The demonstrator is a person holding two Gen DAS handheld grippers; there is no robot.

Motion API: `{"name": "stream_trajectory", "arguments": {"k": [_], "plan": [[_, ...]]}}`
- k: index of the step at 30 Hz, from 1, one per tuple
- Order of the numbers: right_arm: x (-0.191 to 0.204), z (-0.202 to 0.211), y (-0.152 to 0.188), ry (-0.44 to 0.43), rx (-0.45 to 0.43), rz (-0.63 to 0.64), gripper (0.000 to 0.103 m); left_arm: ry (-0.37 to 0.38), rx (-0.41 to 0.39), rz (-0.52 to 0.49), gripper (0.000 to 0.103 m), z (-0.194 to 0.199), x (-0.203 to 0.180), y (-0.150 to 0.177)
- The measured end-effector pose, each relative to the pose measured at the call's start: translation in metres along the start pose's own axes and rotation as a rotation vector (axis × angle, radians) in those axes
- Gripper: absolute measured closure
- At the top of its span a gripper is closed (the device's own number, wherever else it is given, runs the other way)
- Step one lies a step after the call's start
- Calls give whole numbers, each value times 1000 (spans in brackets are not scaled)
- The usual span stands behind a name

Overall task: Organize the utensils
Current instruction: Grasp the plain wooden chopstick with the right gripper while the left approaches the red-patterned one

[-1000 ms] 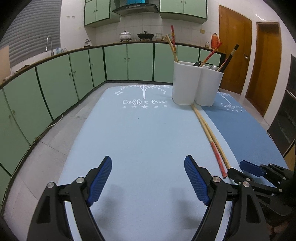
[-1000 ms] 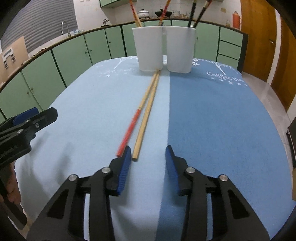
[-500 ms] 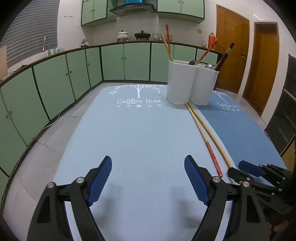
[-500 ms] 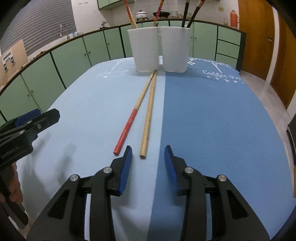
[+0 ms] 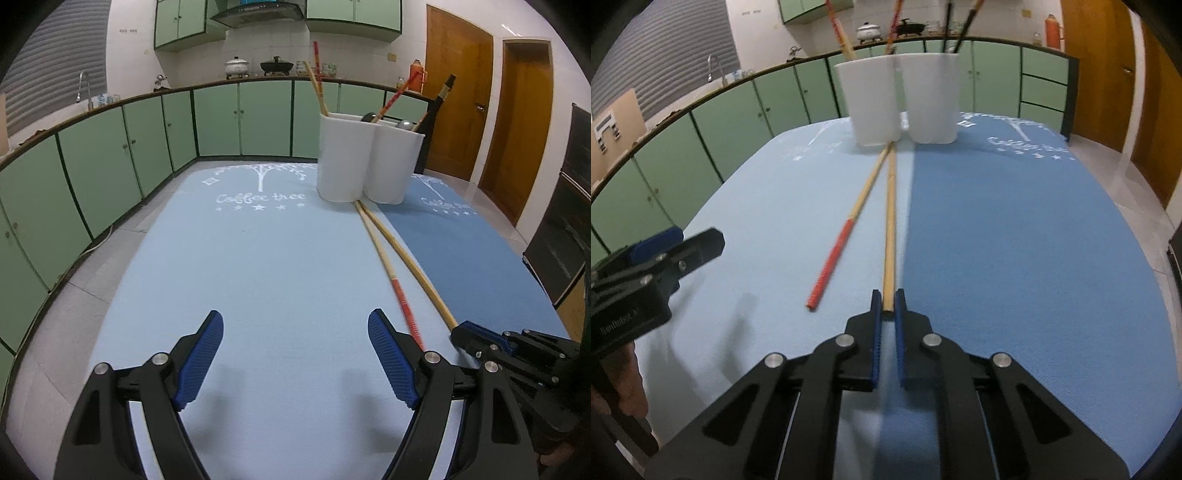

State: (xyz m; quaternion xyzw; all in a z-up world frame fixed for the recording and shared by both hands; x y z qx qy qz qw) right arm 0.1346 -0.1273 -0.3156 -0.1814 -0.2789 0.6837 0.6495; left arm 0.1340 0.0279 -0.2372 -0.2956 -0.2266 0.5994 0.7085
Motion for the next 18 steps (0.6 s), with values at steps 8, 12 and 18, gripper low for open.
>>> {"name": "stream_trajectory", "arguments": {"k": [8,12,18], "plan": [[-43,19,-1,43,-30,-80,97,69,41,-10,24,-14,-45,5],[-53,21,-2,46,-33,-100,97,93,68,-21,31,-23,-65,11],[-58,25,-7,38,-50,-106,97,112,129,-9,49,-41,-79,23]]}}
Point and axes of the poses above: each gripper's, at about its wrist camera, not at the fingertips, and z roughly against the way its jaws point, x to its left, y to its underside, the point moved 10 cm from there along -z, roughly the way its jaws point, and after that the axes turned 4 degrees about x, right-handed, at the moved point
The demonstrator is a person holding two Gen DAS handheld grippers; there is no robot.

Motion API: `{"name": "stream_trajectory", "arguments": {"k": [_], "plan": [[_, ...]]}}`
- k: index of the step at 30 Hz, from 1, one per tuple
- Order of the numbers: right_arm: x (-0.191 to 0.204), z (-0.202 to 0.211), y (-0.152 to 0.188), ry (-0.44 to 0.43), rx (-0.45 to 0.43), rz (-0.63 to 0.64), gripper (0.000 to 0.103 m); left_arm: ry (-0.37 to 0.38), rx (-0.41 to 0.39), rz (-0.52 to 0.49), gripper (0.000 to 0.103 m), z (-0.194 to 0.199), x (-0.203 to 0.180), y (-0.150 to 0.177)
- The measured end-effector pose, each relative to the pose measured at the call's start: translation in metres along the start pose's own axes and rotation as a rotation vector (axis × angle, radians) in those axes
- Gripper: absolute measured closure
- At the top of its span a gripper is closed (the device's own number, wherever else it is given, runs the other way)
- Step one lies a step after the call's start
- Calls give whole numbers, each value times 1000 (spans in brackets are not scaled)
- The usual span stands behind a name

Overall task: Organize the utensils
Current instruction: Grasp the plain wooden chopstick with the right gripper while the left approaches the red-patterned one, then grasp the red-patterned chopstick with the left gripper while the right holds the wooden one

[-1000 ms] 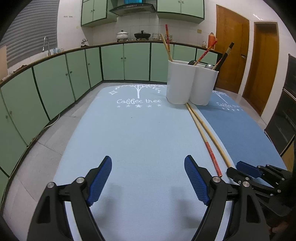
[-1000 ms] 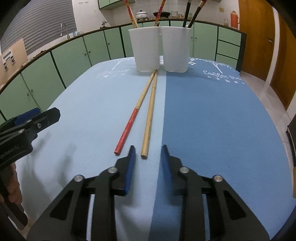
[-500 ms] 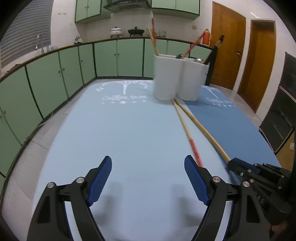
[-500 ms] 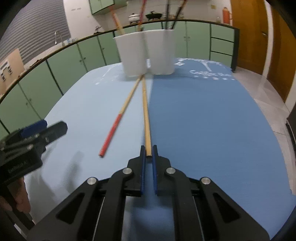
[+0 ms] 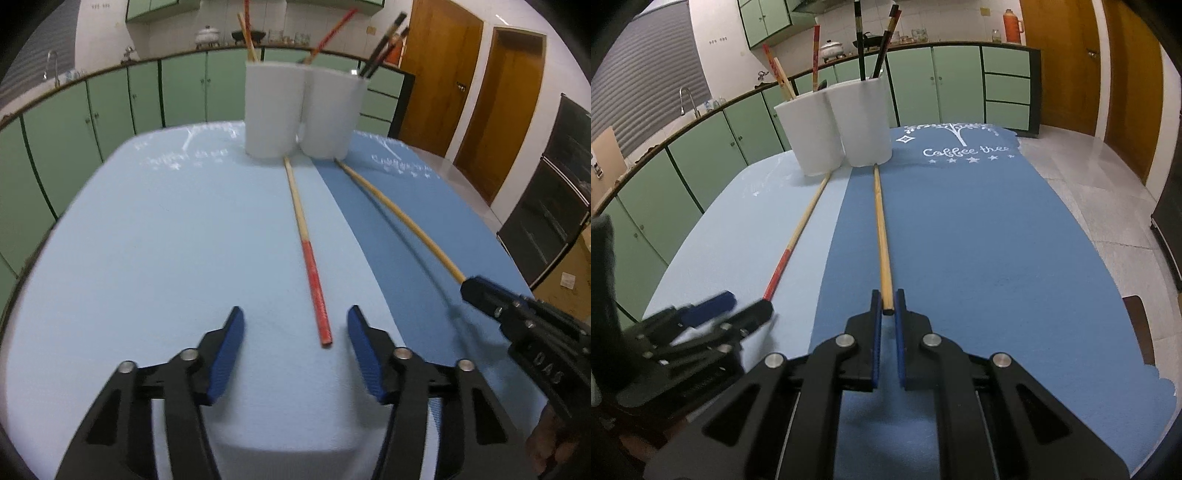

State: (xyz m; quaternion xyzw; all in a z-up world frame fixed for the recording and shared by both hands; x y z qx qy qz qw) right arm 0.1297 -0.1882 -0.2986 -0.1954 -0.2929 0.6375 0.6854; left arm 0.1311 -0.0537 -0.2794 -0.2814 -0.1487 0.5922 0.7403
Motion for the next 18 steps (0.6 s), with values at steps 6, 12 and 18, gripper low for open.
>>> {"name": "stream_trajectory", "arguments": {"k": [6,12,18], "plan": [[1,0,2,-11,5,0,97,-13,2,-5,66,-1,-5,0],[0,-1,2,-17,9,0,97,-44,3,-3,96,-2,-8,1],[-2,1,0,-14,3,5,97,-63,8,-24,97,1,-12,1]]}}
Point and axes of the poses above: each gripper's, at about its wrist camera, not at the fingertips, and z roughly against the way its jaws point, x to its left, y to its underside, the point moved 10 cm from there along -z, roughly the way its jaws point, and after that the axes turned 4 degrees about x, right-handed, at the moved point
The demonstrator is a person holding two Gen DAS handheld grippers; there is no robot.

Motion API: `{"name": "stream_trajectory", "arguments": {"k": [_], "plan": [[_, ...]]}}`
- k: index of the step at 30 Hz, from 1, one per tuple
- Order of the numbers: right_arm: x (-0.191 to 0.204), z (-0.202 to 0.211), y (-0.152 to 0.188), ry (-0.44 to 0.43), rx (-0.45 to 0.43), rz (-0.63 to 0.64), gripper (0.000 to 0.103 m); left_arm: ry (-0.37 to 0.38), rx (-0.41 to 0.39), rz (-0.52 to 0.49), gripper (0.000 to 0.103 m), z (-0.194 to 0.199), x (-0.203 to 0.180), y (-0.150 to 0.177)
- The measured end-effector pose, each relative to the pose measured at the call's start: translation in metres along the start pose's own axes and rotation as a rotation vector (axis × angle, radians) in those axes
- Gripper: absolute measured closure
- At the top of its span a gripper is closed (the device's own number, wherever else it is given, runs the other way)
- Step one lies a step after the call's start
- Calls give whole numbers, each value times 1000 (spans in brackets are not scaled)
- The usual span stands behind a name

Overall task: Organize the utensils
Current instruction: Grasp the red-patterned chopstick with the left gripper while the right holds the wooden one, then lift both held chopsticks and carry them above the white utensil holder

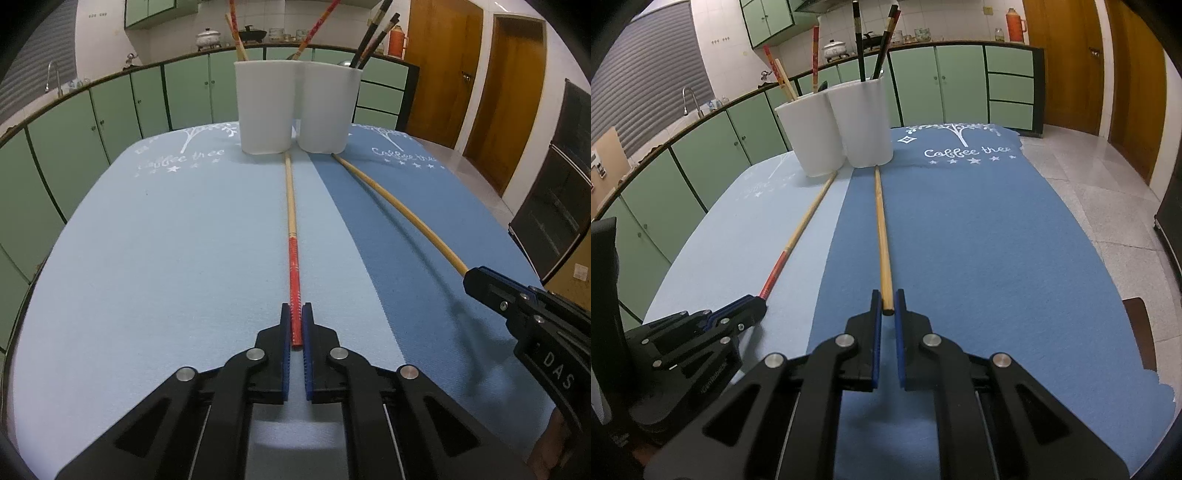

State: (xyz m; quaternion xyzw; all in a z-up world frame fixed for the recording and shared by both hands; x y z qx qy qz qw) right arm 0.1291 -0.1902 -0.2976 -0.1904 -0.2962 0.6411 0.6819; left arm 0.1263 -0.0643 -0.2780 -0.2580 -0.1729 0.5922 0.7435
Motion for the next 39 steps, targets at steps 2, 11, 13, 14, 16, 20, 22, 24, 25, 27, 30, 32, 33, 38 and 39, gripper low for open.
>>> {"name": "stream_trajectory", "arguments": {"k": [2,11,13,14,16,20,22,24,25,27,30,32,33,38,39], "plan": [[-1,2,-3,4,-11,7,97,9,-3,0,97,6,-1,-2],[2,25,-32,19,-101,59,97,-4,-86,-56,97,55,-2,-30],[1,32,-42,13,-124,57,97,-3,-120,-57,97,68,-1,-40],[1,35,-46,10,-134,56,97,-1,-145,-58,97,77,0,-47],[1,41,-54,7,-153,57,97,0,-173,-58,97,87,1,-55],[2,58,-77,-9,-199,62,97,3,-234,-53,97,111,4,-76],[4,66,-87,-14,-218,68,97,-2,-262,-51,97,120,6,-86],[5,73,-97,-20,-235,73,97,-1,-291,-46,97,130,8,-97],[6,78,-103,-26,-244,75,97,-1,-303,-45,97,133,8,-101],[8,83,-111,-36,-258,78,97,-2,-328,-43,97,140,11,-111],[10,93,-124,-44,-277,90,97,0,-357,-41,97,148,12,-124],[12,98,-134,-58,-278,99,97,5,-368,-39,97,150,13,-131],[13,101,-136,-65,-279,100,97,9,-371,-39,97,151,13,-134],[20,115,-159,-123,-274,109,97,25,-388,-49,97,158,12,-146],[22,117,-162,-136,-268,108,97,29,-391,-51,97,159,11,-149]]}}
Point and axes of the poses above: each gripper's, at about its wrist camera, not at the fingertips, and z roughly against the way its jaws point, x to its left, y to its underside, the point moved 10 cm from there along -z, roughly the way its jaws point, and after that the axes turned 4 degrees about x, right-handed, at the moved point
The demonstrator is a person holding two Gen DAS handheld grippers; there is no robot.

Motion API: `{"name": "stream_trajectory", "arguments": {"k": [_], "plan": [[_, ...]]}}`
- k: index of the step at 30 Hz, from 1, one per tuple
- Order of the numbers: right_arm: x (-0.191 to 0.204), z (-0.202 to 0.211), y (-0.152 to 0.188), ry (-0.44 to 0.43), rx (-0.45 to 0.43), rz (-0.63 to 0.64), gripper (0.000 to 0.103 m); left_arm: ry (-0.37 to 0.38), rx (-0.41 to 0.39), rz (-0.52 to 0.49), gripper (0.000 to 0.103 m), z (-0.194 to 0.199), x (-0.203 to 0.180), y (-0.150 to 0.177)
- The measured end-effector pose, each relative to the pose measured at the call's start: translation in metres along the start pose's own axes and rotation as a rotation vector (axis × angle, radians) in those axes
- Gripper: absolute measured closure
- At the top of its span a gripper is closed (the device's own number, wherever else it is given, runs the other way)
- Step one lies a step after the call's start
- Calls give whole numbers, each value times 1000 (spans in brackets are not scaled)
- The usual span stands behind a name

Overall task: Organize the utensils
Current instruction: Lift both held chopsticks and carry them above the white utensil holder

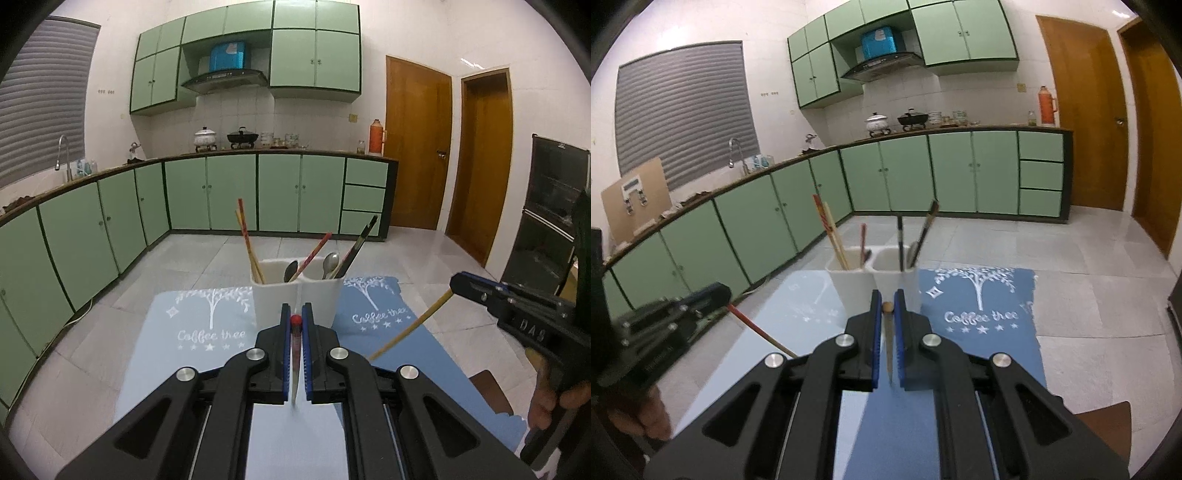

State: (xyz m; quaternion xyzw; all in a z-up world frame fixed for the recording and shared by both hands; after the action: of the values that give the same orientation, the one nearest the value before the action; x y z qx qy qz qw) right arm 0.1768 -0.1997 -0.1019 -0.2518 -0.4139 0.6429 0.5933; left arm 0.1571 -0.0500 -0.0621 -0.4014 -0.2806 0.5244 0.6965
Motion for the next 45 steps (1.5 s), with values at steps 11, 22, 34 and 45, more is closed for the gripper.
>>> {"name": "stream_trajectory", "arguments": {"k": [11,22,34,45], "plan": [[17,6,-39,-86,22,32,97,34,-33,1,97,9,1,-26],[24,18,-96,-92,-73,70,97,18,-133,-25,97,20,1,-74],[21,20,-181,-65,-201,116,97,-7,-270,-50,97,17,4,-154],[4,-45,-210,-34,-192,125,97,1,-254,-49,97,-46,9,-173]]}}
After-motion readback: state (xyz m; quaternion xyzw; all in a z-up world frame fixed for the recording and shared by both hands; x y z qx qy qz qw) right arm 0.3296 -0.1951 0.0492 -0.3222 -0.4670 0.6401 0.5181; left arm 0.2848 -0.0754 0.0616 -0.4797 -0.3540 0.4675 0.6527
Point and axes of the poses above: each gripper's, at about its wrist camera, not at the fingertips, and z roughly against the way its jaws point, x to its left, y to its underside, the point moved 10 cm from there along -z, roughly the way its jaws point, and after that the axes turned 4 degrees about x, right-handed, at the moved point
